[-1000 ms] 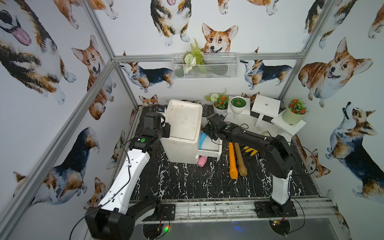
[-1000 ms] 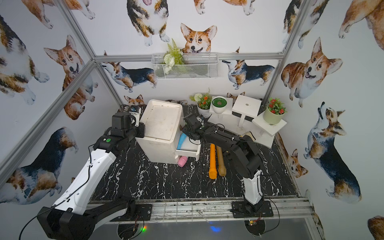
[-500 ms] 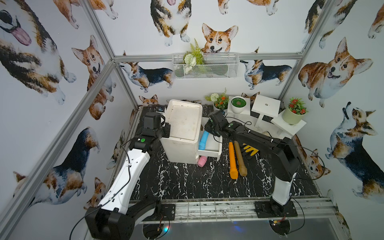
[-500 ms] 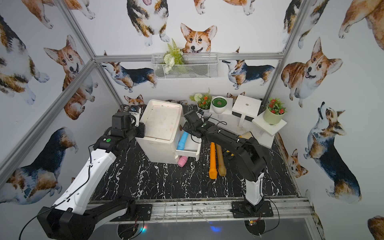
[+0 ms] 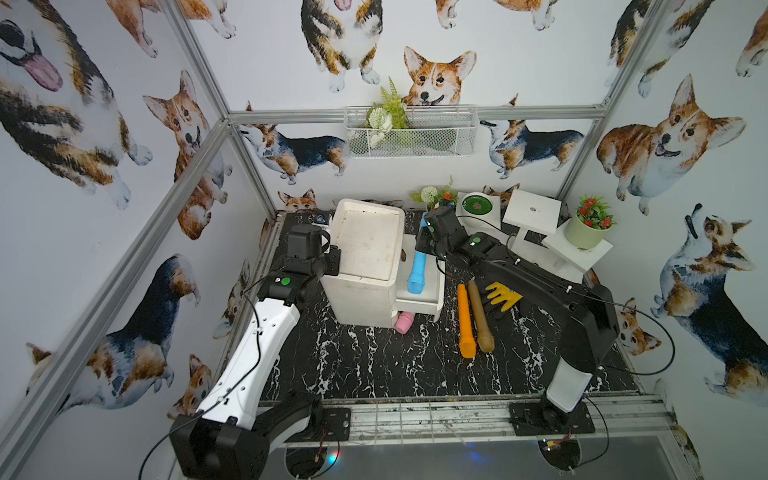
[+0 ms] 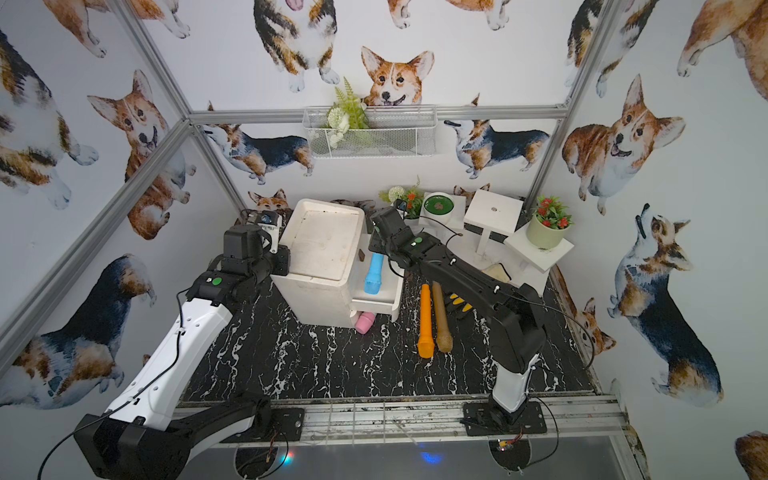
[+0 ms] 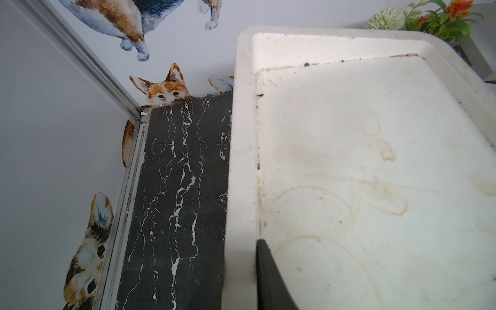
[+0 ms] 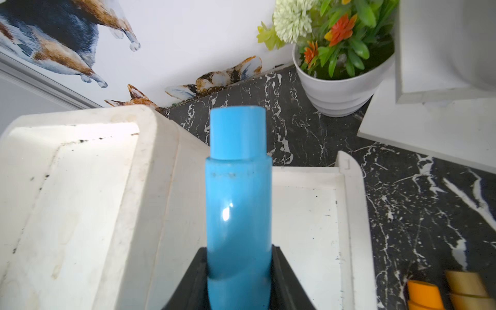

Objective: Take the microphone out of the drawer
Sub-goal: Pick up the microphone from the drawer, then place the microphone at the center of the board.

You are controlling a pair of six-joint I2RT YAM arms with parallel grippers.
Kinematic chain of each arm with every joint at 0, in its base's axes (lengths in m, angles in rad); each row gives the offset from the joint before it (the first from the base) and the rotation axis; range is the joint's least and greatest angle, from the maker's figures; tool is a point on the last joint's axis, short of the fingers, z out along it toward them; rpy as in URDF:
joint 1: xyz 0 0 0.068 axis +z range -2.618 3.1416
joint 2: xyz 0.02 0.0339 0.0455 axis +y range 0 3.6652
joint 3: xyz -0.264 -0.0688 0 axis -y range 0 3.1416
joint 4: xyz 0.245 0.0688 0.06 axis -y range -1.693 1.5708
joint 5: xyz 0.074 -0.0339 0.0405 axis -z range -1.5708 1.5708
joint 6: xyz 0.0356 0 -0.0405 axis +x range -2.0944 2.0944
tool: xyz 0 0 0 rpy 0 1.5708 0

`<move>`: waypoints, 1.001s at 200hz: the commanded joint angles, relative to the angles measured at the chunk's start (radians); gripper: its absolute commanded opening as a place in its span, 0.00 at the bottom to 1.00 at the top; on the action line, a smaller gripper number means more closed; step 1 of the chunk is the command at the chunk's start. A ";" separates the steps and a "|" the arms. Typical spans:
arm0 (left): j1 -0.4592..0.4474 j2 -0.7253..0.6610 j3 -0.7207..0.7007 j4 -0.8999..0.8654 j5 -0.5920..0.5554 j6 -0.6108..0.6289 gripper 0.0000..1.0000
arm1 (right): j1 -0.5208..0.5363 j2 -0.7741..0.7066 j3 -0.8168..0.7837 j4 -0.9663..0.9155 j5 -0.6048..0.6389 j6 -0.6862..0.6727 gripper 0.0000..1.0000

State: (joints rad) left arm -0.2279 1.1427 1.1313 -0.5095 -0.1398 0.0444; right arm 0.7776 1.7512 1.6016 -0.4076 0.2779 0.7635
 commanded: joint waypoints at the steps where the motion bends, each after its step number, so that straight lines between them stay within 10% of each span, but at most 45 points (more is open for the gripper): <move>1: -0.004 0.009 -0.010 -0.142 0.022 0.039 0.00 | -0.002 -0.053 -0.024 -0.006 0.038 -0.043 0.12; 200: -0.004 -0.007 0.002 -0.142 0.036 0.002 0.00 | -0.121 -0.624 -0.624 -0.031 -0.097 0.100 0.11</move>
State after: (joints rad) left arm -0.2283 1.1381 1.1416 -0.5312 -0.1291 0.0044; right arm 0.6586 1.1412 1.0248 -0.4145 0.2352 0.8215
